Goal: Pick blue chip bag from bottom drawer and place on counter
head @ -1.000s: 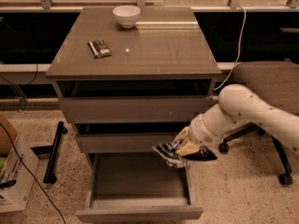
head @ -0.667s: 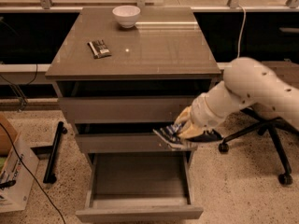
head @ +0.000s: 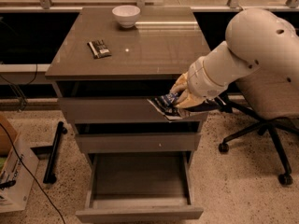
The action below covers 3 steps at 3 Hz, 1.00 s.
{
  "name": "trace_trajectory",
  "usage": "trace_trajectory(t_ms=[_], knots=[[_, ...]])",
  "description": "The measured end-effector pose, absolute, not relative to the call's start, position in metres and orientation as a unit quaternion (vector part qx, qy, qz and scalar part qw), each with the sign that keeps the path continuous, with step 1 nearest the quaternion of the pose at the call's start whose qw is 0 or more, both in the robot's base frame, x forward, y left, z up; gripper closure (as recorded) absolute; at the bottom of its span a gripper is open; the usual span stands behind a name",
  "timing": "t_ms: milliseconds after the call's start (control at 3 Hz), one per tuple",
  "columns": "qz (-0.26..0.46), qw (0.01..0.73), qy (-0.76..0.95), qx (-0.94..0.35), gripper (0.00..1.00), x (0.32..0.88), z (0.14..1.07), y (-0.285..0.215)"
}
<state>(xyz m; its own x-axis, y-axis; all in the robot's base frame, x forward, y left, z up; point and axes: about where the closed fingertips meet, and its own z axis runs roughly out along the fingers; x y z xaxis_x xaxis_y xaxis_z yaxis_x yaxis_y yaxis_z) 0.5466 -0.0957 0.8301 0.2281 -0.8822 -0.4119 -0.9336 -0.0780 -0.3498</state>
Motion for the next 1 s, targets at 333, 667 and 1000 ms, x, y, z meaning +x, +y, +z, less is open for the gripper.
trace_trajectory(t_ms=[333,667,1000], knots=[[0.046,0.278,0.62,-0.733,1.0,0.547,0.83,-0.096],[0.043,0.289,0.624,-0.724,1.0,0.55,0.827,-0.093],[-0.029,0.336,0.608,-0.719,1.0,0.58,0.861,-0.093]])
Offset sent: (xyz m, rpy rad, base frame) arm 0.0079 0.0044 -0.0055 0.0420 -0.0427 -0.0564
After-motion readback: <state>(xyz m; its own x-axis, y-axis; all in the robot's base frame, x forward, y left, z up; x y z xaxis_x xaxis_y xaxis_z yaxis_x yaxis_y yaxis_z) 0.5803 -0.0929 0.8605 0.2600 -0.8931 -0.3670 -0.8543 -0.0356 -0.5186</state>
